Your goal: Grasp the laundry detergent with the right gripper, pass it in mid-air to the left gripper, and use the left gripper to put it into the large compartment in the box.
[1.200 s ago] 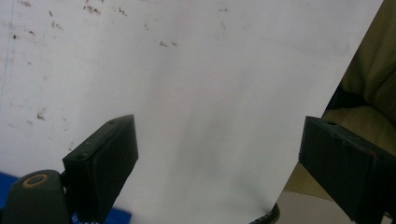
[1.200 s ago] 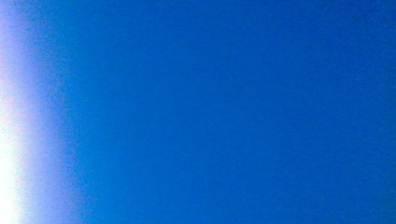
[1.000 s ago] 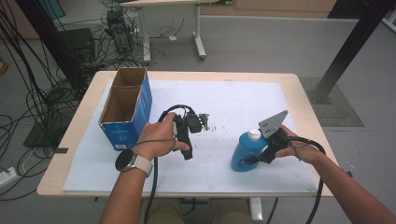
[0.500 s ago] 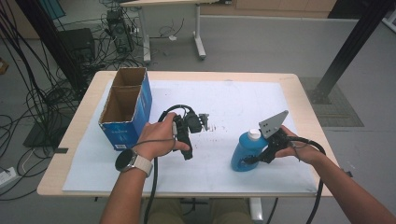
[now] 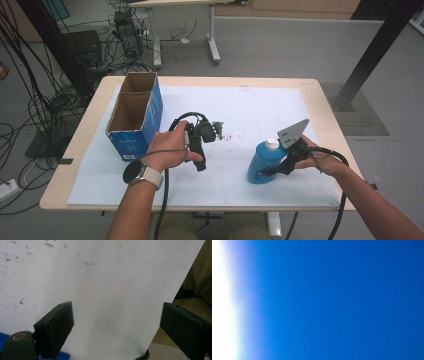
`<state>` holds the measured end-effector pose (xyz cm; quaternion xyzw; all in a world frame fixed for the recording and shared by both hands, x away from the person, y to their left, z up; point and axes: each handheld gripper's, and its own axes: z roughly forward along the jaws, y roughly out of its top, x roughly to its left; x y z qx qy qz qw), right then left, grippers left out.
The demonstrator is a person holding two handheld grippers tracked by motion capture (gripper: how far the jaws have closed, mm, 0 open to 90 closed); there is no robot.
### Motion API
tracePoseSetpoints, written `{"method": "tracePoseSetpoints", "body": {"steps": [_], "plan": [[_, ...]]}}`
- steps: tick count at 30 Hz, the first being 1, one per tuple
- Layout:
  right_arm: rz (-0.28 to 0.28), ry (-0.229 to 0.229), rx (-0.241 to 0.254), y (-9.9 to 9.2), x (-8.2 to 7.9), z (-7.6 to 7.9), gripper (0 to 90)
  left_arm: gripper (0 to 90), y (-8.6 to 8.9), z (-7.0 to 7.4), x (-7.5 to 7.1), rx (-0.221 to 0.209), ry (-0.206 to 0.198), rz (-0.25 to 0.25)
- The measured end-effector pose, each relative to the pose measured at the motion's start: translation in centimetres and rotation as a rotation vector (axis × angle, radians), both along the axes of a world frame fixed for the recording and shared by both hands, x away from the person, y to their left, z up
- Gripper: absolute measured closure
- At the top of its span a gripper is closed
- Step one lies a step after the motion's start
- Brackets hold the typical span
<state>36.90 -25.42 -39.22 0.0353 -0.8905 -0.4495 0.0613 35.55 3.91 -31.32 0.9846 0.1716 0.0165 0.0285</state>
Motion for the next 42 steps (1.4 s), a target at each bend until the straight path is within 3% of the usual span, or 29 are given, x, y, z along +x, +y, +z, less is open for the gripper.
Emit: {"method": "tracePoseSetpoints", "body": {"steps": [42], "plan": [[0.010,-0.025,0.006,-0.07,-0.05,0.02,42.9,12.7,0.07,-0.07,-0.04,0.000,0.005,-0.003]]}}
